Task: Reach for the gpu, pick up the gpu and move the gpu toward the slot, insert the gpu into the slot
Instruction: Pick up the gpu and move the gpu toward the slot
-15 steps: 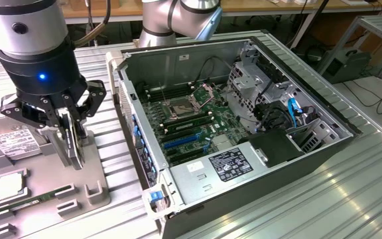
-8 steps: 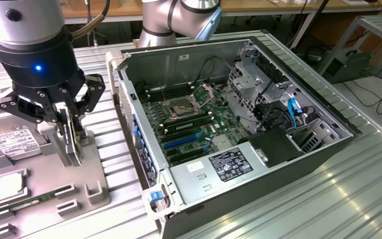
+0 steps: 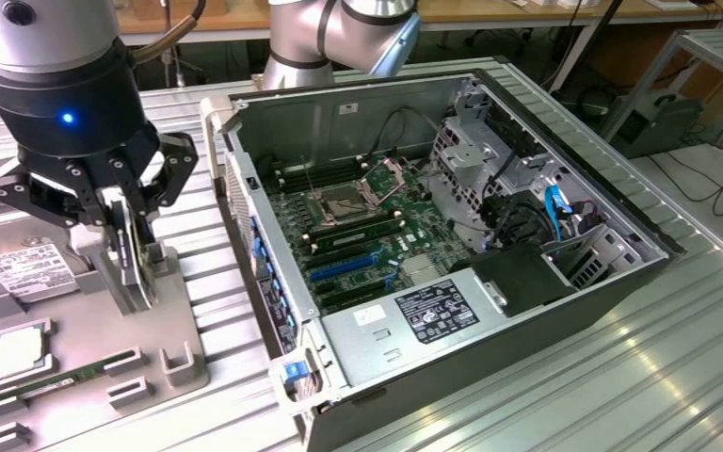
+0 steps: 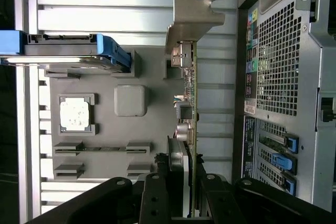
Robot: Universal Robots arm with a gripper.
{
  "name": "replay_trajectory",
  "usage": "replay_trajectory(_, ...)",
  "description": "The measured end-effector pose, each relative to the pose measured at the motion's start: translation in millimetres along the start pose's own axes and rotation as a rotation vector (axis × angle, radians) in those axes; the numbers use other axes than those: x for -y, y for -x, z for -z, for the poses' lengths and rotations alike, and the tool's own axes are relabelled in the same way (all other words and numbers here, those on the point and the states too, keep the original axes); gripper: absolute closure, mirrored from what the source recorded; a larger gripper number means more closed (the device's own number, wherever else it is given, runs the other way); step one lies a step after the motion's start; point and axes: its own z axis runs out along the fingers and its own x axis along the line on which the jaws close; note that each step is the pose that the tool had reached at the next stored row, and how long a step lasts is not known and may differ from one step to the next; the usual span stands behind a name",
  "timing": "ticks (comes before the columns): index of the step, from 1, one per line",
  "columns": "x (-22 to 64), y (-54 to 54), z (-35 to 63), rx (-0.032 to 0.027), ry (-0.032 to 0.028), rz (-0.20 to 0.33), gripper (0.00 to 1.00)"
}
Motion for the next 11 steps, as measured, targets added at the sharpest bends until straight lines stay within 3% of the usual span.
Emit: replay_trajectory(11,-0.1,0.1,11.4,0.0001,0.0001,0.0,0.72)
